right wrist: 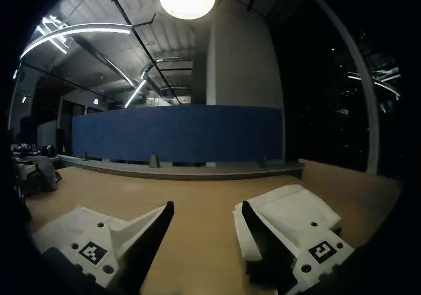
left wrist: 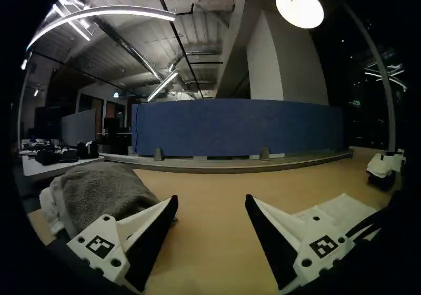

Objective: Fold towel

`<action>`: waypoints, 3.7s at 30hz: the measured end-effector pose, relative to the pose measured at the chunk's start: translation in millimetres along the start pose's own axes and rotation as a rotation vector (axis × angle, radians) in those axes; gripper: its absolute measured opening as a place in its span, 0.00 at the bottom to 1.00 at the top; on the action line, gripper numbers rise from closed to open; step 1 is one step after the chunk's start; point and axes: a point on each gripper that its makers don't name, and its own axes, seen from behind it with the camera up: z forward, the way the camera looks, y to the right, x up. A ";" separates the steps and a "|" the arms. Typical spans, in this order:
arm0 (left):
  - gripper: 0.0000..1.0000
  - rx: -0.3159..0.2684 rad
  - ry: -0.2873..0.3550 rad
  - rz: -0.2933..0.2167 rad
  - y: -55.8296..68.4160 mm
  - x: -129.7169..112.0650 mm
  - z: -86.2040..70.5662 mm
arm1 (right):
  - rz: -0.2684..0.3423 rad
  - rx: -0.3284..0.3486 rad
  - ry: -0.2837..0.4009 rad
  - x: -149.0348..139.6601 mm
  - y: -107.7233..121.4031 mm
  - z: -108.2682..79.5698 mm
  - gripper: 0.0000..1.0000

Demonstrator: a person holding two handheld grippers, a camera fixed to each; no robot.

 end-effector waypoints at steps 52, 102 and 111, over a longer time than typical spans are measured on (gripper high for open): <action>0.95 -0.007 -0.017 0.021 4.8 64.8 -10.1 | -0.009 0.039 -0.008 71.7 -10.6 -12.8 1.00; 0.95 -0.646 -0.524 0.135 127.8 83.8 -95.9 | -0.213 0.553 -0.532 99.3 -102.7 -106.1 1.00; 0.95 -0.660 -0.582 0.179 131.6 52.3 -113.0 | -0.264 0.579 -0.585 73.6 -109.1 -124.4 1.00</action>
